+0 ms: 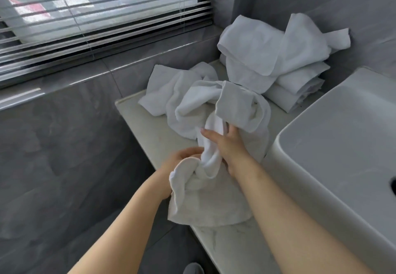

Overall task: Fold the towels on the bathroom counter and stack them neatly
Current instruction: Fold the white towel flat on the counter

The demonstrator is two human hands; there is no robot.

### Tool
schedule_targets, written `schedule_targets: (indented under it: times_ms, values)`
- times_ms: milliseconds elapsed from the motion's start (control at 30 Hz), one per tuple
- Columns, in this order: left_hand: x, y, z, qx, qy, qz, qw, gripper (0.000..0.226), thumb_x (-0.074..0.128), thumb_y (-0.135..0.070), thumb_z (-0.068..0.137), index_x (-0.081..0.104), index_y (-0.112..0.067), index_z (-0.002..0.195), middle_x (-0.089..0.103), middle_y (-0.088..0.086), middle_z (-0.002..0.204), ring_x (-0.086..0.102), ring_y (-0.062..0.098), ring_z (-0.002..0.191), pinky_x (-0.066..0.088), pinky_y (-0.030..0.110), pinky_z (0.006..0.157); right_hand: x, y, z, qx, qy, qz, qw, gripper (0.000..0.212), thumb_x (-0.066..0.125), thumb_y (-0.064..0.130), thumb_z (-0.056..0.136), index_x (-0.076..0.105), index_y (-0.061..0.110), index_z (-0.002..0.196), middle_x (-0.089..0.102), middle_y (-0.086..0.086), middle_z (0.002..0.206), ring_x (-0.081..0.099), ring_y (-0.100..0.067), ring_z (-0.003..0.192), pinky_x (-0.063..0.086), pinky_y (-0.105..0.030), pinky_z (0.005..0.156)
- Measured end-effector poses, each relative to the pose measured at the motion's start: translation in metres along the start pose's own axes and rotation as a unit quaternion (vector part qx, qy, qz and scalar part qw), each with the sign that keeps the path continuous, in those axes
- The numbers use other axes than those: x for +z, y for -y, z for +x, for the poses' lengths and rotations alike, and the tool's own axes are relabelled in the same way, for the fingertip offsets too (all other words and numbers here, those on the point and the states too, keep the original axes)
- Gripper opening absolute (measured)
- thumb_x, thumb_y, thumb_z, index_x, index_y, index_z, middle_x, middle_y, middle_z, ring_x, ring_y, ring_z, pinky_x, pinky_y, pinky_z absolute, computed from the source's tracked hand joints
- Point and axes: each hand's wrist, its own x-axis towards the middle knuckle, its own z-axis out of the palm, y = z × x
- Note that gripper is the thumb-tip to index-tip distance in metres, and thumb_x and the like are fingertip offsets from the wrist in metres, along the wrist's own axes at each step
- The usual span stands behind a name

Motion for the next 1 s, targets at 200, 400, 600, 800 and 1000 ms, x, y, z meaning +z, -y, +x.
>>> schedule_targets:
  times_ms: [200, 400, 600, 800, 1000]
  values:
    - [-0.001, -0.027, 0.002, 0.090, -0.049, 0.004, 0.995, 0.013, 0.057, -0.022, 0.091, 0.069, -0.027, 0.089, 0.070, -0.002, 0.088, 0.064, 0.015, 0.085, 0.052, 0.029, 0.080, -0.001, 0.052, 0.000, -0.062, -0.015, 0.025, 0.998, 0.032, 0.057, -0.004, 0.081, 0.061, 0.016, 0.105, 0.066, -0.006, 0.104, 0.063, -0.024, 0.096, 0.054, -0.034, 0.082]
    - [0.009, -0.064, 0.001, 0.084, 0.001, -0.173, 0.981, 0.050, 0.036, -0.058, 0.091, 0.057, -0.022, 0.119, 0.066, 0.005, 0.110, 0.063, 0.022, 0.100, 0.050, 0.041, 0.089, -0.005, 0.089, -0.026, -0.193, 0.055, -0.008, 0.980, 0.028, 0.060, 0.003, 0.073, 0.061, 0.027, 0.088, 0.066, 0.007, 0.085, 0.064, -0.013, 0.082, 0.054, -0.028, 0.070]
    - [0.003, -0.069, -0.017, 0.119, 0.088, -0.280, 0.949, 0.051, 0.049, -0.040, 0.087, 0.056, -0.007, 0.125, 0.067, 0.013, 0.111, 0.064, 0.026, 0.104, 0.054, 0.037, 0.083, -0.008, 0.069, -0.041, -0.132, 0.137, 0.096, 0.977, 0.011, 0.050, 0.017, 0.069, 0.057, 0.011, 0.074, 0.055, -0.010, 0.080, 0.050, -0.024, 0.081, 0.042, -0.033, 0.070]
    - [0.008, -0.063, -0.034, 0.195, 0.045, -0.144, 0.969, 0.039, 0.051, 0.005, 0.083, 0.061, -0.014, 0.116, 0.067, 0.014, 0.108, 0.065, 0.032, 0.100, 0.053, 0.048, 0.087, -0.002, 0.066, -0.053, 0.028, 0.094, 0.125, 0.987, 0.062, 0.067, 0.053, 0.070, 0.061, 0.017, 0.121, 0.069, -0.013, 0.109, 0.067, -0.028, 0.099, 0.053, -0.044, 0.089]
    - [0.021, -0.074, -0.052, 0.343, -0.124, 0.037, 0.930, 0.019, 0.055, -0.011, 0.061, 0.059, -0.023, 0.074, 0.057, -0.003, 0.073, 0.056, 0.017, 0.074, 0.048, 0.043, 0.070, -0.007, 0.076, -0.077, -0.176, -0.002, 0.196, 0.965, 0.025, 0.068, 0.011, 0.068, 0.070, 0.010, 0.093, 0.072, -0.009, 0.092, 0.069, -0.026, 0.091, 0.055, -0.043, 0.084]
